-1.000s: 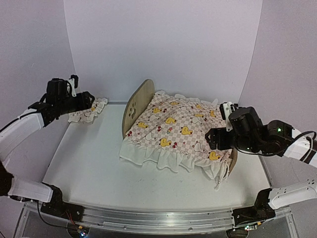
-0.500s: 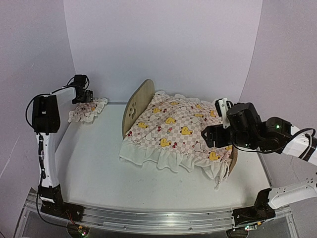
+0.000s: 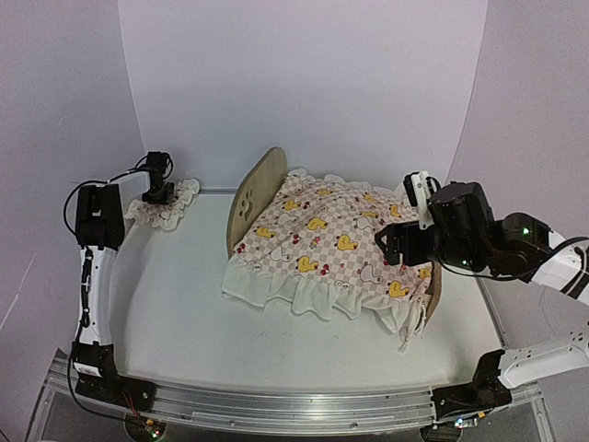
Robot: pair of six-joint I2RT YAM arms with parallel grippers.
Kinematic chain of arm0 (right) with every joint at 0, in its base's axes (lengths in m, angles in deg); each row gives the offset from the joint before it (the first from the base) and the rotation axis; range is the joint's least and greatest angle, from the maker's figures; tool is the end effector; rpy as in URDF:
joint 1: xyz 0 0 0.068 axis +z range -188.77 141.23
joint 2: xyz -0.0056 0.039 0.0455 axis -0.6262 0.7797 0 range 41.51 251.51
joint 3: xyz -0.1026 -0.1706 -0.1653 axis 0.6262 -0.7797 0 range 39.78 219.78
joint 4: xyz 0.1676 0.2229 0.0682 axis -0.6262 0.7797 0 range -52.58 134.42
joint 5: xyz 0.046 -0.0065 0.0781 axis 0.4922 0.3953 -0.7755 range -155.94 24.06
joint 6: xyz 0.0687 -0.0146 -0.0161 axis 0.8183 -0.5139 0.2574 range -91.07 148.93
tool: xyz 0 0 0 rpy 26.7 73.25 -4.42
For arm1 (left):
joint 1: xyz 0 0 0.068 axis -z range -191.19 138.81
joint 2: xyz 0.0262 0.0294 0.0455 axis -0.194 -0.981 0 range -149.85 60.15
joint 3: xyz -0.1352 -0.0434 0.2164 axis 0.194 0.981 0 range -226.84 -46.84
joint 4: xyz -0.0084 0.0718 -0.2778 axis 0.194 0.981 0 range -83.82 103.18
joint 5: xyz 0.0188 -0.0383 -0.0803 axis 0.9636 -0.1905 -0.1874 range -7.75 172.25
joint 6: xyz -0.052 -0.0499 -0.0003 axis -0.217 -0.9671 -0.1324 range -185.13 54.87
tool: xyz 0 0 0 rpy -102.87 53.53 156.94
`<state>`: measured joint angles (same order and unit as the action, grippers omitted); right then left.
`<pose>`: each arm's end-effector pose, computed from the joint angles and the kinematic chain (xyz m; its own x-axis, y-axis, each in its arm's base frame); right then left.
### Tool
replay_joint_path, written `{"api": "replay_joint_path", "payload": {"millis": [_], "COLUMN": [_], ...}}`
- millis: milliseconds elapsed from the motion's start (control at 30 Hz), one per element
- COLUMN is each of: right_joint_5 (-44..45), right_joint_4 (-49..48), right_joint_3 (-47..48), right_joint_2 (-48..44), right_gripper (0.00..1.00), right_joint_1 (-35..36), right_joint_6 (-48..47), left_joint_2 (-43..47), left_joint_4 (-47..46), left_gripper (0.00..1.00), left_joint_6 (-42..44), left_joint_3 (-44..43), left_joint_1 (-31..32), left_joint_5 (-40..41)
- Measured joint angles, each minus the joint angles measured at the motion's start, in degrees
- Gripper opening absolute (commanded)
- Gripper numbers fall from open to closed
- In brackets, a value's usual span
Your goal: Set up the pet bed
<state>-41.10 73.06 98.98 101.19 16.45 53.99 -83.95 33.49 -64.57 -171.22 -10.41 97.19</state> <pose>0.1746 0.2077 0.3111 -0.5384 -0.1012 -0.8366 -0.3574 0.9265 0.1179 0.5883 0.0074 0.1281 -0.7331 0.0192 -0.6798 -0.1556 0.9684 0.1951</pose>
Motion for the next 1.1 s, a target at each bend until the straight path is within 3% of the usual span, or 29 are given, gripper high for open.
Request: {"api": "replay_joint_path", "payload": {"millis": [100,267,433,667,767,867,967,1100], "right_joint_5": [0.0,0.3,2.8,-5.7,-14.8,-20.5,-26.8,-33.2], "right_joint_4": [0.0,0.0,0.3,1.2,1.3,0.8,-1.9,-7.0], "right_joint_3": [0.0,0.0,0.0,3.0,2.9,2.0,0.3,0.5], "right_joint_2": [-0.1,-2.1,-3.3,6.3,10.3,12.5,14.0,19.7], "right_gripper": [0.86,0.91,0.94,0.96,0.98,0.98,0.89,0.58], "right_joint_1": [0.0,0.0,-2.4,-28.9,-41.0,-47.4,-50.7,-52.3], "right_joint_6": [0.0,0.1,1.6,1.3,0.1,-1.4,-1.7,-1.9], "left_joint_2": [0.4,4.9,18.7,38.0,44.0,49.0,54.2,60.5], "left_joint_4": [0.4,3.7,5.5,3.7,2.6,2.3,1.0,-0.4], "left_gripper": [0.00,0.00,0.00,0.00,0.00,0.00,0.00,0.00], "left_joint_6": [-0.2,-2.7,-6.6,-9.5,-10.3,-11.2,-12.2,-14.0], "left_joint_3": [-0.9,0.6,5.5,6.7,8.7,12.7,19.3,27.2], "left_joint_1": [-0.2,-0.3,0.7,8.8,12.4,13.2,13.2,13.2], "left_joint_5": [-1.9,-6.5,-12.7,-19.6,-24.8,-29.2,-32.4,-36.1]}}
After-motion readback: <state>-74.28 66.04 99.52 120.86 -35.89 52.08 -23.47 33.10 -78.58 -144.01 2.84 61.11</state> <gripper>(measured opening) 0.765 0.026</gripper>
